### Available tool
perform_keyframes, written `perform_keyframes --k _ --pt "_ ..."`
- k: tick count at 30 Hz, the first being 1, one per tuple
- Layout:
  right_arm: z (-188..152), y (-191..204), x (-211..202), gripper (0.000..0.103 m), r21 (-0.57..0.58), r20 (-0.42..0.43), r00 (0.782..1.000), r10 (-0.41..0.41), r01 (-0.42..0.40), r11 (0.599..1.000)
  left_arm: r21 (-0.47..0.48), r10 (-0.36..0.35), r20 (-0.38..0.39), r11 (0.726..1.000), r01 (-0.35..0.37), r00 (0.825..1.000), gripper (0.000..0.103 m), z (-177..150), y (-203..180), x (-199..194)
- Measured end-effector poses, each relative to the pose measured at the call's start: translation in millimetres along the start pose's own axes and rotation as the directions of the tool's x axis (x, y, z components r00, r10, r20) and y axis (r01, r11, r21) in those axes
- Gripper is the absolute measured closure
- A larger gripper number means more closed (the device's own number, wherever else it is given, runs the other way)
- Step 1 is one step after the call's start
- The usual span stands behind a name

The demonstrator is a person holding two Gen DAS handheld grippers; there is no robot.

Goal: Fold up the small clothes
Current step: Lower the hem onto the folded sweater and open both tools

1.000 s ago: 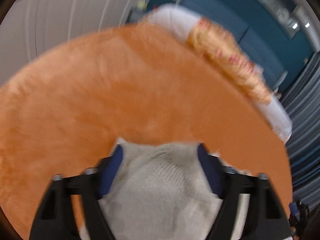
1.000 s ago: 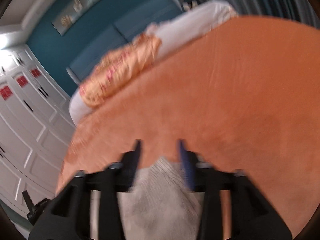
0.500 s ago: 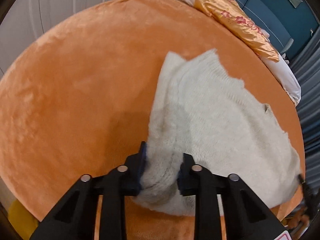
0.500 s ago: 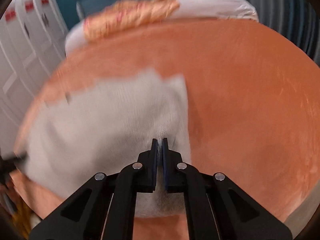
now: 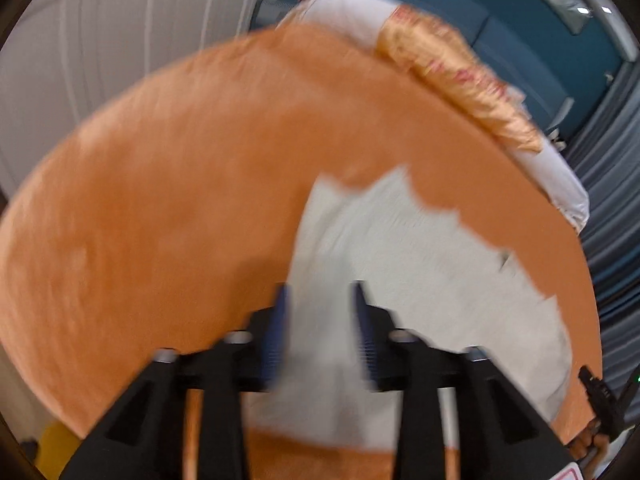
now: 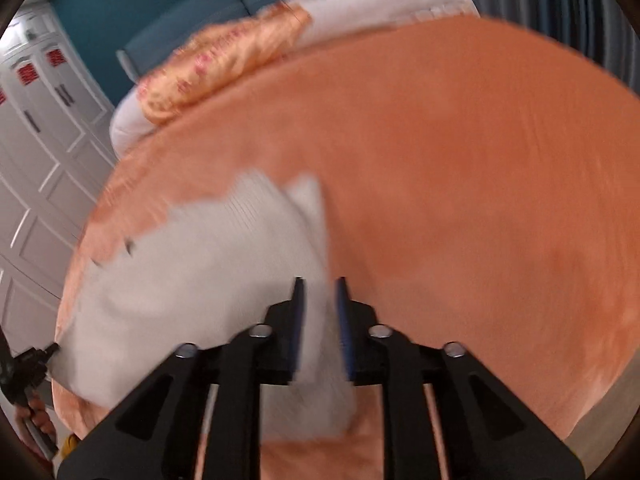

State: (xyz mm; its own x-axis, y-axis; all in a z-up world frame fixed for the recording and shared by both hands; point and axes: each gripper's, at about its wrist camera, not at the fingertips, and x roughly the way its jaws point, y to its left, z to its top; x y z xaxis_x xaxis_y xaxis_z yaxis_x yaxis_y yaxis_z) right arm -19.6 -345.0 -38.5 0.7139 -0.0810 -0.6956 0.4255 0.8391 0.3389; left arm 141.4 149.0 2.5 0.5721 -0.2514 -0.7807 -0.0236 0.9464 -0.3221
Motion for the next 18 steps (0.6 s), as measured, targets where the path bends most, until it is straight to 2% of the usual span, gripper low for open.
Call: perform_keyframes --k 1,4,6,8,9,10,11,12,13,15,17,18 --pt "7.8 10.2 4.7 0.064 -0.027 0.010 1.000 0.011 -0.010 1.000 0.010 -0.011 0.014 1.000 0.011 1.000 0.044 9.3 -6.5 1.5" --pt "33.3 39.6 43.4 0.058 -0.140 -0.028 1.000 0.013 -0.017 0.990 0.047 -0.065 -0.002 0.997 0.065 0.998 0.040 37.1 -29.3 29.4" --pt "39.0 51.2 77.9 0.056 -0.211 -0.082 0.997 -0.016 -0.001 0.978 0.073 -0.065 -0.063 0.995 0.070 0.996 0.038 49.7 -41.7 63.3" --pt "42.5 57.6 104.6 0.056 -0.243 -0.130 0.991 -0.041 0.008 0.970 0.094 -0.080 -0.140 0.991 0.094 0.987 0.038 56.3 -48.6 94.7" --pt "42.1 58.1 119.4 0.058 -0.261 -0.160 0.985 -0.059 0.016 0.965 0.099 -0.063 -0.166 0.992 0.081 0.984 0.040 56.8 -51.0 108.1" --pt "43.2 59.1 126.7 0.065 -0.273 -0.173 0.982 -0.070 0.020 0.962 0.108 -0.069 -0.186 0.990 0.090 0.980 0.043 57.1 -53.6 118.6" --pt "43.7 58.6 132.0 0.086 -0.277 -0.188 0.979 -0.078 0.023 0.961 0.127 -0.073 -0.214 0.987 0.101 0.974 0.066 57.8 -56.5 129.2" --pt "45.6 57.1 130.7 0.095 -0.254 -0.190 0.980 -0.057 0.007 0.967 0.151 -0.044 -0.231 0.985 0.080 0.972 0.097 58.5 -58.8 136.0" --pt "52.1 57.5 124.6 0.095 -0.231 -0.170 0.985 -0.033 -0.007 0.973 0.165 -0.031 -0.233 0.984 0.071 0.972 0.097 61.8 -59.7 138.1" --pt "68.3 52.2 97.7 0.096 -0.165 -0.088 0.995 0.042 -0.056 0.985 0.124 -0.080 -0.187 0.987 0.104 0.979 0.098 71.8 -55.2 124.5" --pt "87.9 46.6 65.7 0.096 -0.078 0.022 0.990 0.141 -0.139 0.987 0.104 -0.112 -0.092 0.987 0.122 0.989 0.098 87.1 -50.8 98.3" --pt "92.4 44.8 58.6 0.096 -0.059 0.055 0.986 0.156 -0.153 0.986 0.084 -0.122 -0.043 0.989 0.125 0.992 0.098 95.4 -47.2 86.9"
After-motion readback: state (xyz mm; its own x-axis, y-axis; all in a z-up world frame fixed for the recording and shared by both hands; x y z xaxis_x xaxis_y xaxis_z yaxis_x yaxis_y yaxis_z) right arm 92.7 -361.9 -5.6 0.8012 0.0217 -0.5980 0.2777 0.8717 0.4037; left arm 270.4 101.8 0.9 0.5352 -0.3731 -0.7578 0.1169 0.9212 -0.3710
